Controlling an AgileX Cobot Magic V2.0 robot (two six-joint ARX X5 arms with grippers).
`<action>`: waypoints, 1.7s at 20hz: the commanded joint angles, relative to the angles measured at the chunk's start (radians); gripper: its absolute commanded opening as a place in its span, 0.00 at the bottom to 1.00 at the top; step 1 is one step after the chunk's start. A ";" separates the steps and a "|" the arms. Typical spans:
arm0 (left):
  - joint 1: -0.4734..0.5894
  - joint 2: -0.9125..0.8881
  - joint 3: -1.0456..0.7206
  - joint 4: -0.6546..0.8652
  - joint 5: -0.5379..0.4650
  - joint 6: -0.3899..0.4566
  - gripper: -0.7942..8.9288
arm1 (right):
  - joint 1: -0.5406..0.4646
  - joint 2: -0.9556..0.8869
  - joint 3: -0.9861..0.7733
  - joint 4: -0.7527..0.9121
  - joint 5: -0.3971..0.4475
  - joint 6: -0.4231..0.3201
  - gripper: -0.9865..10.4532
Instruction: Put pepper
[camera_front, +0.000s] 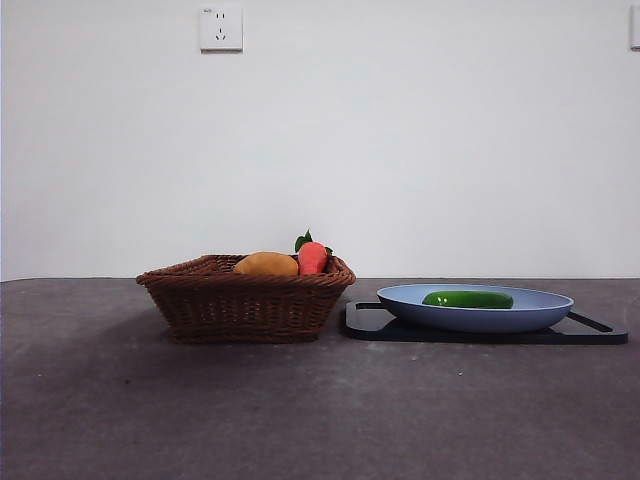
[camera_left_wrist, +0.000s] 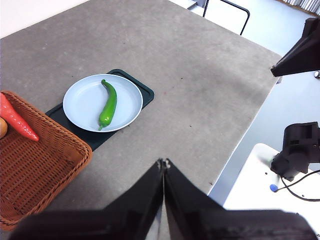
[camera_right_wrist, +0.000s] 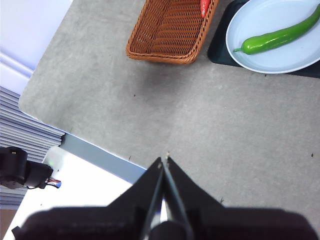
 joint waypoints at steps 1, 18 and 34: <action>-0.011 0.008 0.019 0.013 -0.002 0.010 0.09 | 0.003 0.004 0.018 -0.015 0.000 0.009 0.10; 0.562 -0.277 -0.130 0.491 -0.042 0.256 0.09 | 0.003 0.004 0.018 -0.015 0.000 0.009 0.10; 0.944 -0.910 -1.196 0.904 -0.101 0.082 0.09 | 0.003 0.004 0.018 -0.015 0.000 0.009 0.10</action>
